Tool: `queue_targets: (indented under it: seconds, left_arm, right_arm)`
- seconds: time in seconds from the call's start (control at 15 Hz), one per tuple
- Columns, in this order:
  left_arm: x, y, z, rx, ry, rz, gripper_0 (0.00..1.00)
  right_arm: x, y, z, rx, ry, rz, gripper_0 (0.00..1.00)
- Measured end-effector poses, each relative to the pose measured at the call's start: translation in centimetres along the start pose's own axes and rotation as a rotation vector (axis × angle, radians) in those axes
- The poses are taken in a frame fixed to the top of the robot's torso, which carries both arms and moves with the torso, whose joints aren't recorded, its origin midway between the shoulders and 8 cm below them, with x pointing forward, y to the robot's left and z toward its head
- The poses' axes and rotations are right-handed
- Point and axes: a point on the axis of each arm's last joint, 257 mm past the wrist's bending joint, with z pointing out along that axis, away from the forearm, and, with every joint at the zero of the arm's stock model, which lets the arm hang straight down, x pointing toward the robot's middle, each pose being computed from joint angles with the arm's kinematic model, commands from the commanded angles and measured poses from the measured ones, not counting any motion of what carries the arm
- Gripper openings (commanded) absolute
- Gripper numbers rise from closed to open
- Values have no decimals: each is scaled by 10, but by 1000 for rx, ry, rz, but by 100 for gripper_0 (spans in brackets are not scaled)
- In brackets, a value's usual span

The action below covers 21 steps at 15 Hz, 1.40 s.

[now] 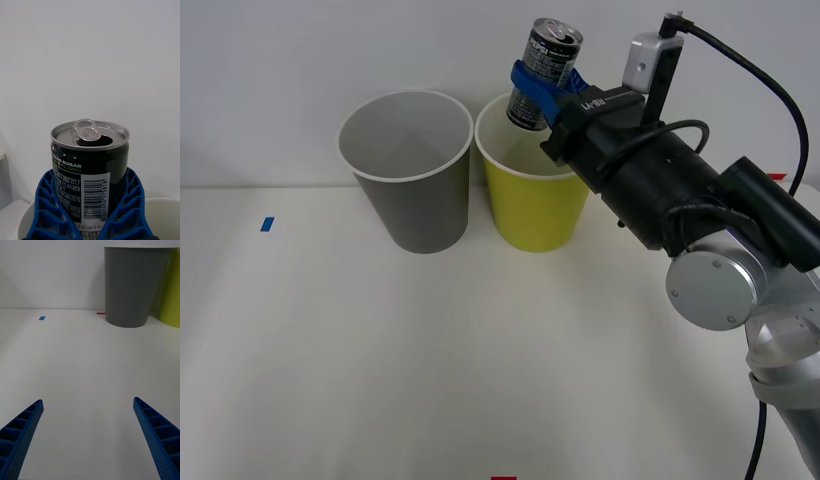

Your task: Put cans in the gray bin and PET bottles in the light green bin.

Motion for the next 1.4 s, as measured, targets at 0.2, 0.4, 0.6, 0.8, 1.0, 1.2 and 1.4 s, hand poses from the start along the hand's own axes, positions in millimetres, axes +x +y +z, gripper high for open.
queue_targets:
  seconds: [0.2, 0.4, 0.6, 0.8, 1.0, 1.2, 1.4]
  left_arm:
    - [0, 0, 0, 0, 0, 0, 82]
    - [0, 0, 0, 0, 0, 0, 82]
    - [0, 0, 0, 0, 0, 0, 82]
    - [0, 0, 0, 0, 0, 0, 82]
    - [0, 0, 0, 0, 0, 0, 82]
    - [0, 0, 0, 0, 0, 0, 82]
    - [0, 0, 0, 0, 0, 0, 82]
  right_arm:
    - [5, 10, 36, -35, 18, -23, 0]
    - [22, 29, 59, -87, 101, -48, 0]
    - [22, 54, 73, -135, 155, -61, 0]
    - [23, 67, 78, -155, 174, -66, 0]
    - [33, 73, 87, -165, 201, -79, 0]
    - [56, 67, 109, -143, 227, -75, 0]
    - [67, 71, 131, -134, 242, -89, 0]
